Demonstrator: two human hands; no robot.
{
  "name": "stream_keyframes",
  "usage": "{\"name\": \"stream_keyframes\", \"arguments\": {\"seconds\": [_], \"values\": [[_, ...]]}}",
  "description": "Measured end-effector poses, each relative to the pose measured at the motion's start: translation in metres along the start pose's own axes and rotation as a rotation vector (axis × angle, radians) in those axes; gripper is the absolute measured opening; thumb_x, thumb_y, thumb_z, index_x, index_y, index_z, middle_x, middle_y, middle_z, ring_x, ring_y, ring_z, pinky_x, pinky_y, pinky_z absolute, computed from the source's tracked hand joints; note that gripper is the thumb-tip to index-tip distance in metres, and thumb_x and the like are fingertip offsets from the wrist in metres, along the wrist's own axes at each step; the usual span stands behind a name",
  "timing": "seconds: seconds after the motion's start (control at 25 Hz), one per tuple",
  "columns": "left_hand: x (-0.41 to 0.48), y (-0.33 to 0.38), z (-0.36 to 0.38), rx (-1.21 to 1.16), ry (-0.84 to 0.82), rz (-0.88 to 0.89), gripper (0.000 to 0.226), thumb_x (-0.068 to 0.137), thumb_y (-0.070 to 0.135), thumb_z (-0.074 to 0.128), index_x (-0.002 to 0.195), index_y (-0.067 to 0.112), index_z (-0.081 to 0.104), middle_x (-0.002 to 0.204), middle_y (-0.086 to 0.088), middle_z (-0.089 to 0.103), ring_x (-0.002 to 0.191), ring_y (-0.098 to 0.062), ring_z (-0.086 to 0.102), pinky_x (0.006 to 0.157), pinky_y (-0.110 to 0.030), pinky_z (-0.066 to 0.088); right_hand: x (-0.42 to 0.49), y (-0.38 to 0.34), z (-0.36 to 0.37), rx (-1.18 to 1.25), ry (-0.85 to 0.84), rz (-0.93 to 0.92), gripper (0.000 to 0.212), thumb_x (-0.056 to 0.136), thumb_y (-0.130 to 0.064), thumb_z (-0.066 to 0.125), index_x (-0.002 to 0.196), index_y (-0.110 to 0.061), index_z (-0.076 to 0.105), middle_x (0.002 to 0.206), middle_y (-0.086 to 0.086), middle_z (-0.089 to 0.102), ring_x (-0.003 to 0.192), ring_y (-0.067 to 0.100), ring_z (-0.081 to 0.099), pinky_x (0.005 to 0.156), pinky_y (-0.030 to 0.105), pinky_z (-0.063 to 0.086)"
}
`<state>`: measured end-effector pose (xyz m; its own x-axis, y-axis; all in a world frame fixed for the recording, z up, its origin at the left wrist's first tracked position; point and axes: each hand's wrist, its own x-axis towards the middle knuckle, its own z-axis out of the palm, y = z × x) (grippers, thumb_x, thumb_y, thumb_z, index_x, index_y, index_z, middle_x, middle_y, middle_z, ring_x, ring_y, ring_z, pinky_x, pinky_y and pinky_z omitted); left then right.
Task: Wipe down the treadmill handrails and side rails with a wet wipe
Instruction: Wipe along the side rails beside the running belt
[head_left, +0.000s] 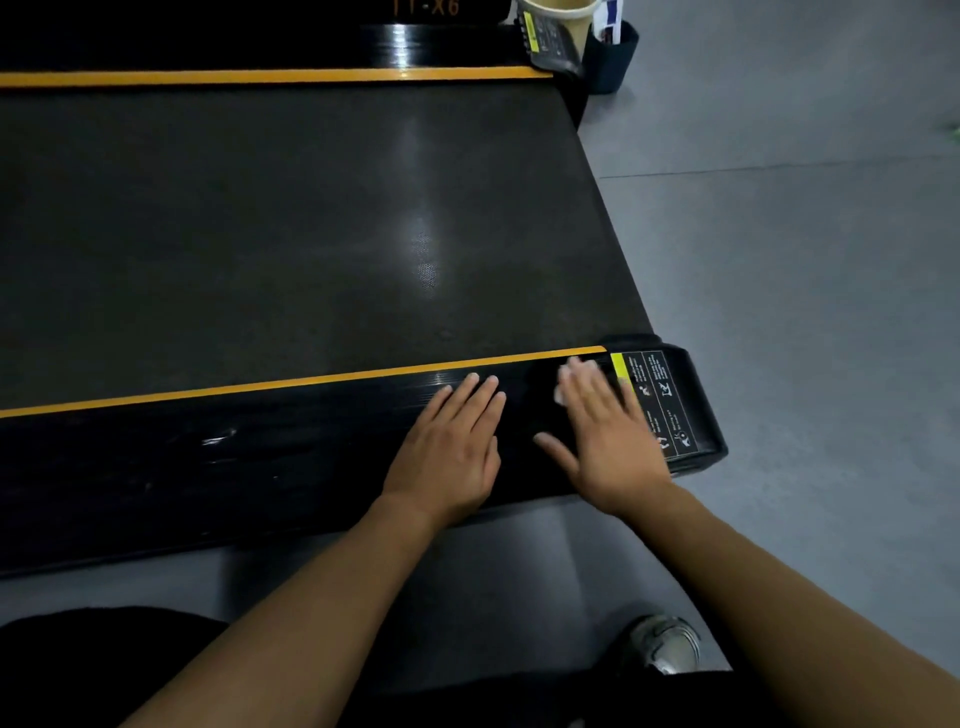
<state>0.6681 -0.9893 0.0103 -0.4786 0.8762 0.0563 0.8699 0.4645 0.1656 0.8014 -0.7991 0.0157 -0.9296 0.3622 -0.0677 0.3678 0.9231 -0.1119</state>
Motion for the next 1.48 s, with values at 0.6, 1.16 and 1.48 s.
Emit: {"name": "stream_keyframes", "arguments": {"seconds": [0.6, 1.16, 1.48], "values": [[0.000, 0.001, -0.003, 0.000, -0.020, -0.009, 0.061, 0.102, 0.036, 0.026, 0.157, 0.014, 0.040, 0.166, -0.005, 0.033, 0.156, -0.021, 0.023, 0.127, -0.044, 0.022, -0.042, -0.005, 0.009, -0.043, 0.025, -0.030, 0.088, 0.100, -0.072, 0.017, 0.164, -0.010, 0.017, 0.172, 0.007, 0.011, 0.159, 0.021, 0.003, 0.129, 0.049, 0.010], [0.000, 0.000, -0.002, 0.004, -0.024, -0.008, 0.061, 0.102, 0.036, 0.026, 0.157, 0.013, 0.039, 0.166, -0.005, 0.034, 0.156, -0.021, 0.023, 0.127, -0.044, 0.022, -0.075, -0.023, 0.021, -0.028, 0.066, 0.048, 0.088, 0.102, -0.067, 0.028, 0.163, -0.006, 0.014, 0.172, 0.013, 0.007, 0.160, 0.027, 0.001, 0.129, 0.048, 0.010], [0.000, -0.002, 0.000, -0.021, -0.019, -0.002, 0.060, 0.103, 0.036, 0.026, 0.156, 0.012, 0.041, 0.165, -0.005, 0.035, 0.156, -0.022, 0.024, 0.127, -0.044, 0.022, -0.090, -0.021, 0.023, -0.024, 0.071, 0.121, 0.089, 0.101, -0.068, 0.030, 0.163, -0.005, 0.016, 0.171, 0.014, 0.009, 0.159, 0.028, 0.002, 0.128, 0.048, 0.011]]}}
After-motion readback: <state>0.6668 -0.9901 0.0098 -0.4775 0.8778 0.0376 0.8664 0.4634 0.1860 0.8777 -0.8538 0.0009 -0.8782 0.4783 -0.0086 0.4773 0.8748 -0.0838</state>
